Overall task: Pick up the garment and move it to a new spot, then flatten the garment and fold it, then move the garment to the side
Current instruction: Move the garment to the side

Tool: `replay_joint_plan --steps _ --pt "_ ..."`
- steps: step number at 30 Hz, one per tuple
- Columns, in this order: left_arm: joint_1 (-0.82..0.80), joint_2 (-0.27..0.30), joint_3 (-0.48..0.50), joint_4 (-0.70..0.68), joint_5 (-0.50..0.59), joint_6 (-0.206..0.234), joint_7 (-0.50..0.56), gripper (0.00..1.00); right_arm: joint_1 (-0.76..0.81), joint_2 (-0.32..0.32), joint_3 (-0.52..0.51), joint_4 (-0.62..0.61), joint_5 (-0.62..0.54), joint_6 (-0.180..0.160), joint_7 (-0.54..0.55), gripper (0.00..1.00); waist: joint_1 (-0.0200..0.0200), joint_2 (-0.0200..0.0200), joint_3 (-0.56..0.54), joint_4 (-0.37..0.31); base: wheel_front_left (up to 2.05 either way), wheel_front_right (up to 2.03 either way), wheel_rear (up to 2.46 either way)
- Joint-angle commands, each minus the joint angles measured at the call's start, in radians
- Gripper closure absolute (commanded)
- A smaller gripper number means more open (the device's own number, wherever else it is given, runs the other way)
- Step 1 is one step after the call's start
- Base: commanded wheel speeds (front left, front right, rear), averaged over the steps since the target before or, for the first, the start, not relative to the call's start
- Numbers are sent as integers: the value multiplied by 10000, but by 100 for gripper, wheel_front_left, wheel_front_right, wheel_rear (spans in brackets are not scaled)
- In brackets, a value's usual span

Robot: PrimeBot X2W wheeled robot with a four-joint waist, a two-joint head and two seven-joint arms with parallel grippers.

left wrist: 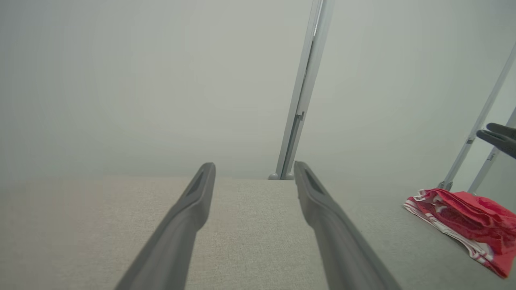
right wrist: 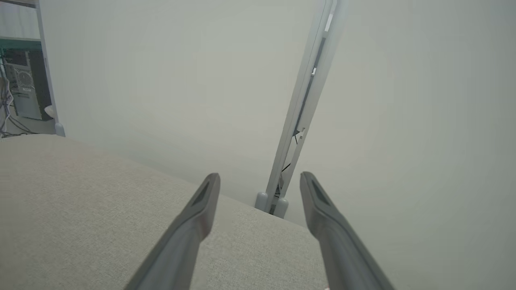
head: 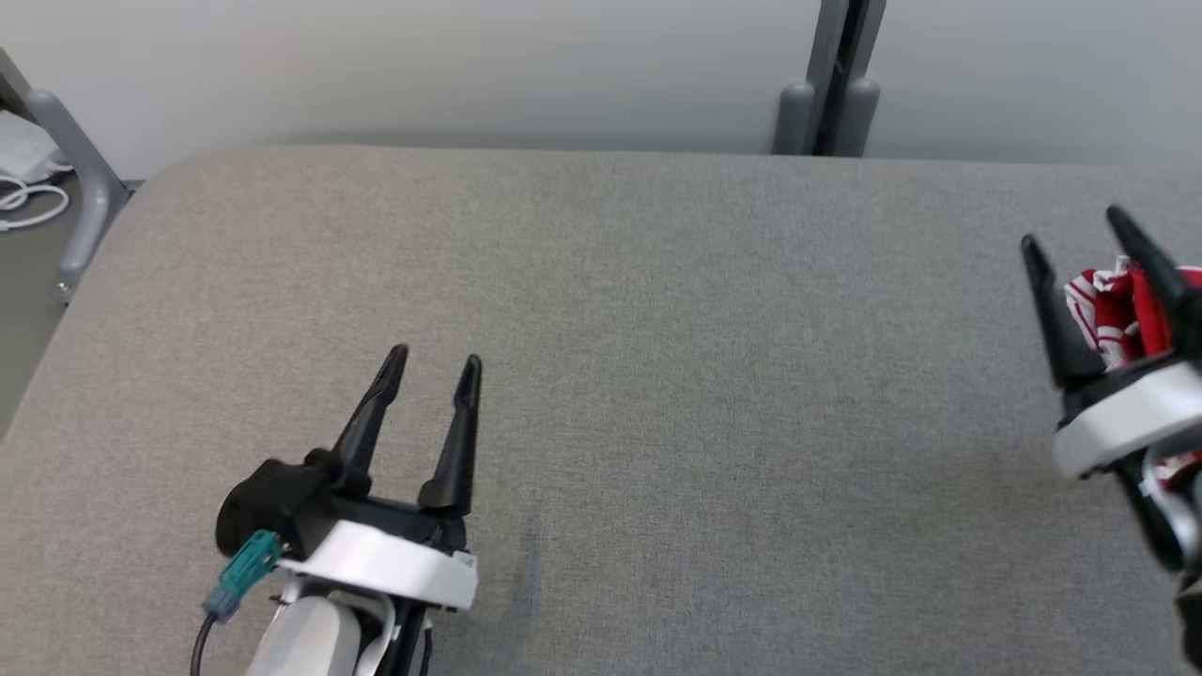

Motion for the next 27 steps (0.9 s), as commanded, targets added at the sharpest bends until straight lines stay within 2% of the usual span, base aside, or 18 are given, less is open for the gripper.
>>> replay_joint_plan --steps 1,10,15,22,27 --pt "119 33 84 -37 106 45 -35 0 141 54 -68 -45 -66 -9 -92 0 0 0 -182 72 0 0 0" --pt "1111 30 797 -204 604 69 -35 0 1785 2120 -733 9 -1067 -9 -879 0 0 0 -640 87 0 0 0" --pt "1498 32 1011 -158 799 -10 -35 0 2273 2854 -983 149 -1588 -9 -1132 0 0 0 -868 72 0 0 0" --pt "1805 32 1083 -214 697 92 -35 0 2744 3293 -1013 357 -1979 -9 -1307 0 0 0 -1072 109 0 0 0" --pt "1867 37 1022 -229 434 -150 -36 0 2763 3369 -946 341 -1930 -9 -1329 0 0 0 -1123 87 0 0 0"
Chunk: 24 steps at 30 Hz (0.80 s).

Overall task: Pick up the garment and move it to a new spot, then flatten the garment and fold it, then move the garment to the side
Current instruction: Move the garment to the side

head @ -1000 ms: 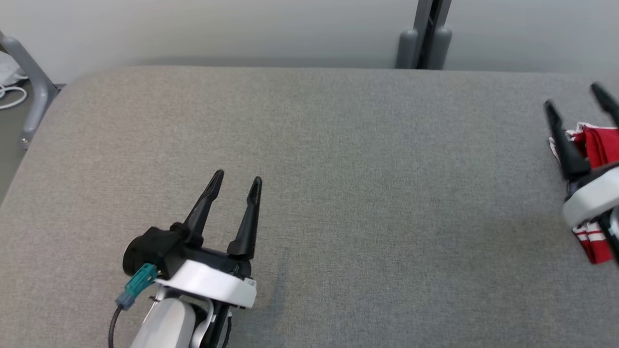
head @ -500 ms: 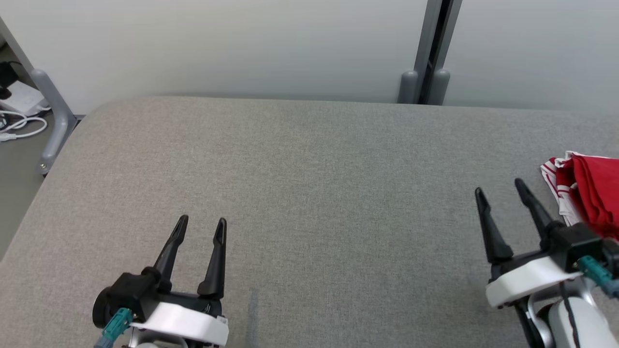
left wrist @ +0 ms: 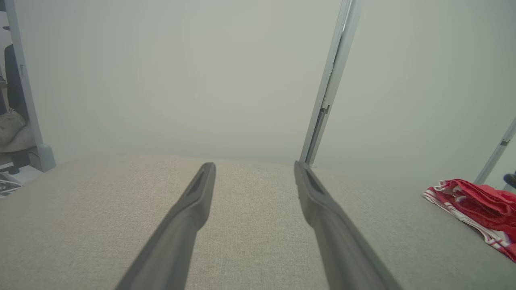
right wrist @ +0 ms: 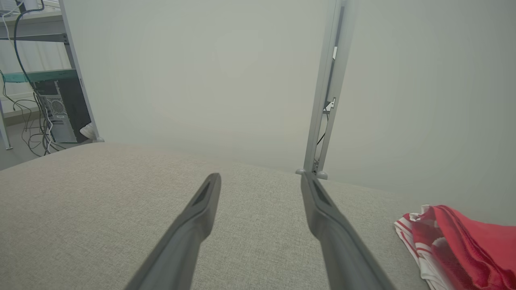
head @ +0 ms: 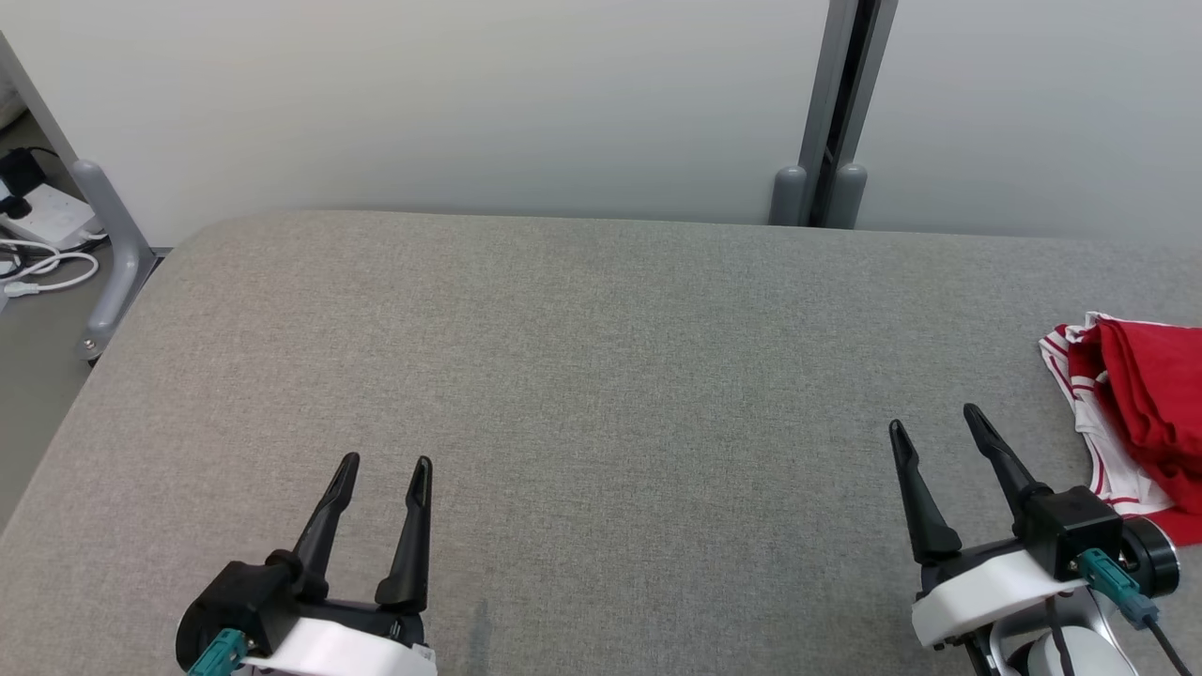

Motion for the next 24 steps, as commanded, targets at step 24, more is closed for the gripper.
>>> replay_joint_plan --steps 24 --pt "-114 40 148 -10 -265 -310 -38 0 84 36 -382 -496 306 -9 -64 0 1 -1 69 -298 0 0 0"
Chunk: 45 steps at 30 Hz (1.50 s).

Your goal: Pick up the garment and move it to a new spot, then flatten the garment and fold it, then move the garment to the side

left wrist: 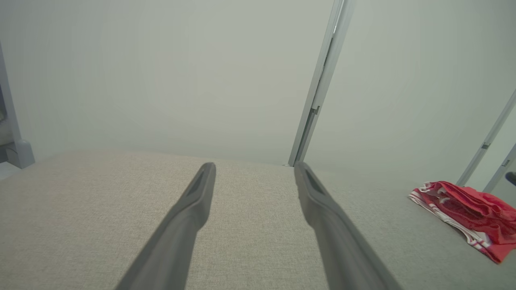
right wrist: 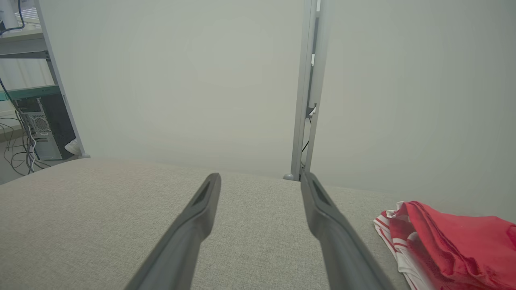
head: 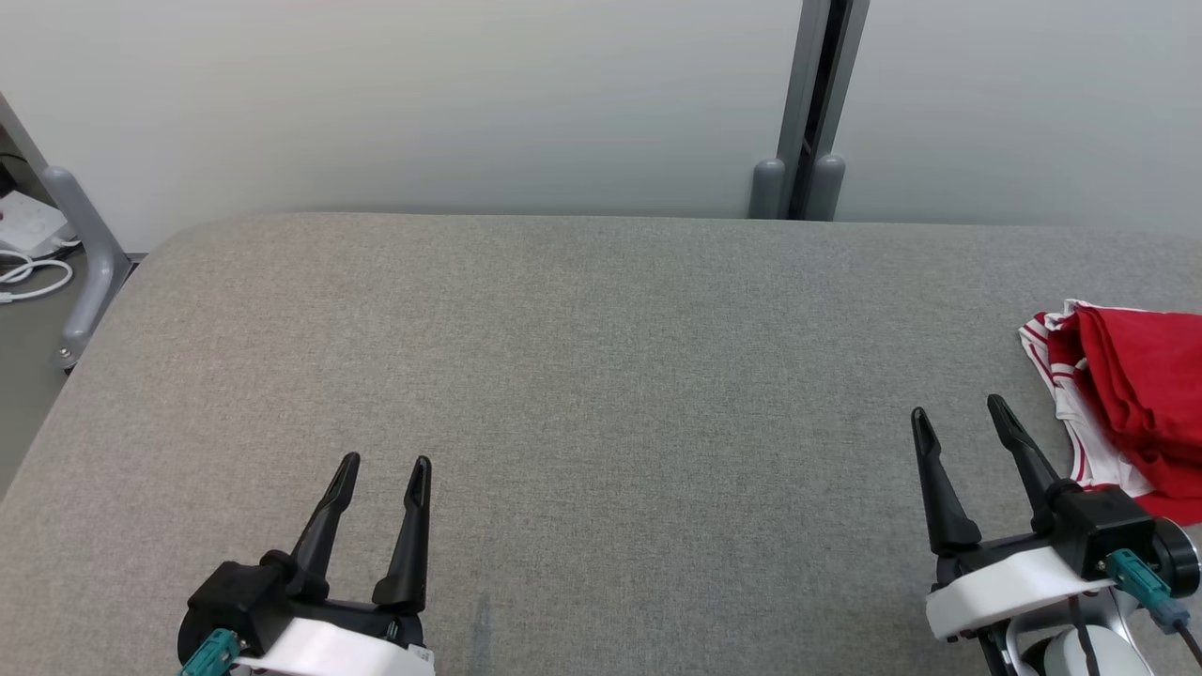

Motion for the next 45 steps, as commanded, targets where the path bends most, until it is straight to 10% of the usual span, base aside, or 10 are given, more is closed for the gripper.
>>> replay_joint_plan --steps 1,41,42,45 --pt "-107 42 52 -18 36 -45 -38 0 -42 -33 -51 -62 78 -9 -49 0 0 -1 9 -9 0 0 0" --pt "-252 42 -83 382 -577 -56 -36 0 -17 -32 128 -253 223 -9 -50 0 0 -1 113 11 0 0 0" --pt "-153 0 -86 387 -546 -38 0 100 -7 2 127 -194 186 0 2 100 0 -1 113 15 0 0 0" --pt "61 -29 -116 637 -549 -38 54 100 182 79 118 68 193 0 34 100 0 -1 114 15 0 0 0"
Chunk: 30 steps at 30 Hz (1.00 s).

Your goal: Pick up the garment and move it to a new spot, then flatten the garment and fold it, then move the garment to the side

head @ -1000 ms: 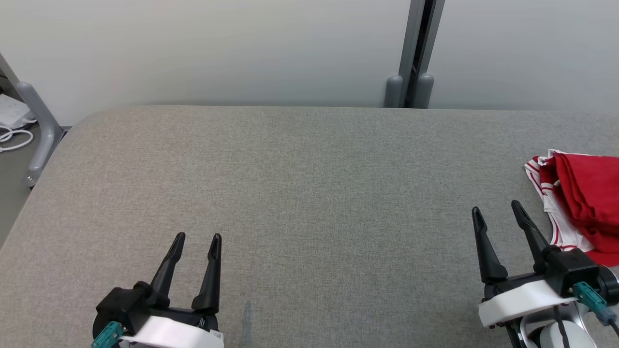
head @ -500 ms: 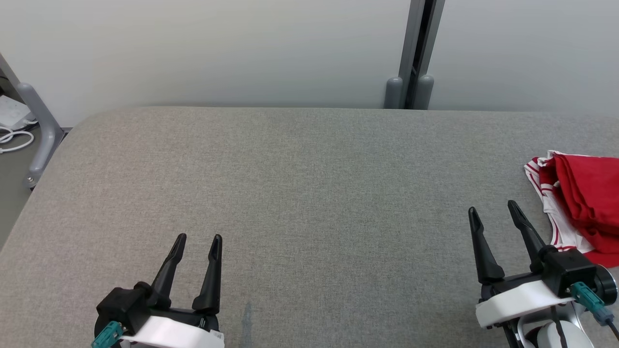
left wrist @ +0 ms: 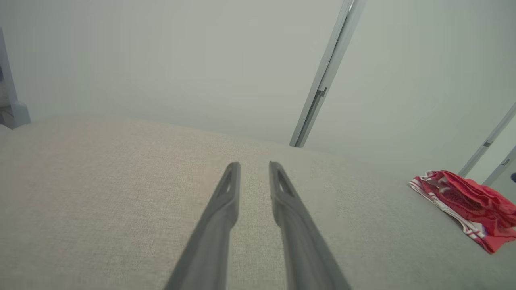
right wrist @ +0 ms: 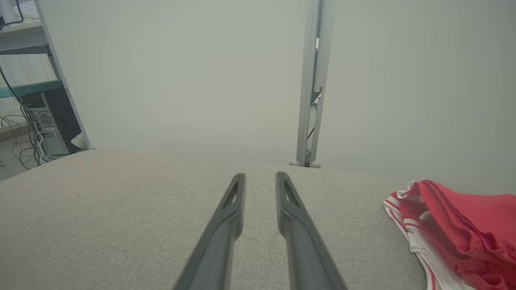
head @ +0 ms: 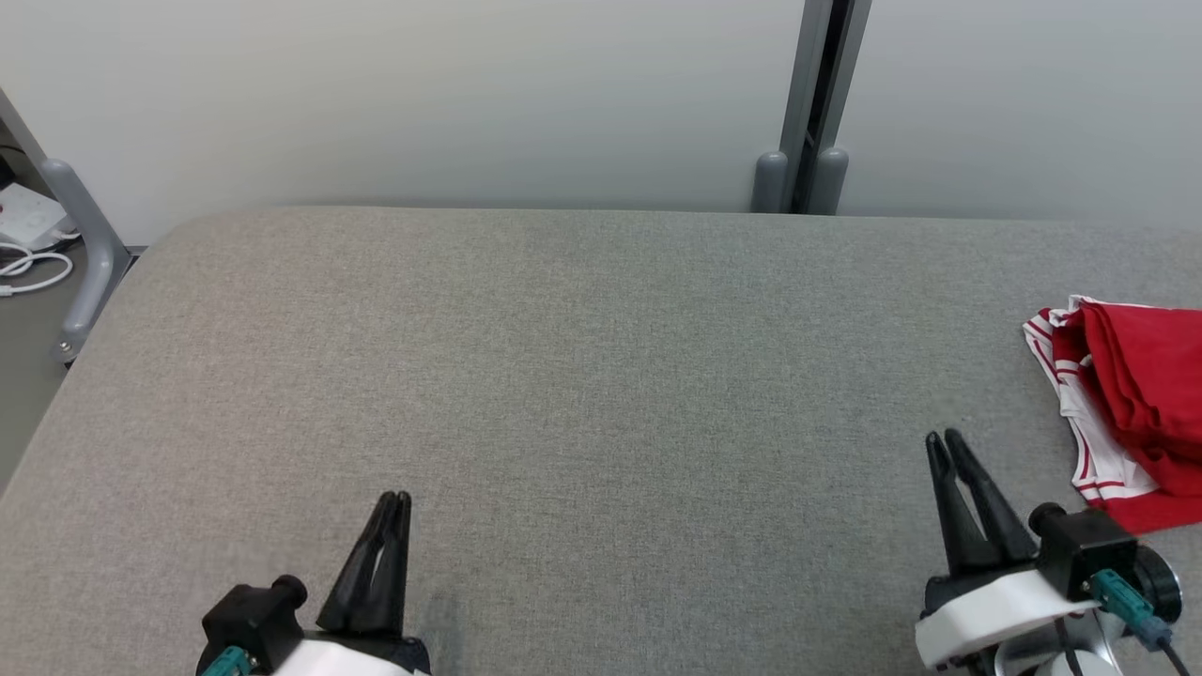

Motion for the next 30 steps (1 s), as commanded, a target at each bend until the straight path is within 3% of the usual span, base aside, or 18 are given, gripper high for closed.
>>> replay_joint_plan --steps 1,30 --pt "61 -7 -14 60 -66 3 16 100 55 15 -30 76 73 0 32 100 0 -1 0 -3 0 0 0" --pt "-809 88 -56 457 -4662 -10 978 100 552 -32 -1309 -523 5566 -2 1549 100 0 -1 -41 -322 0 0 0"
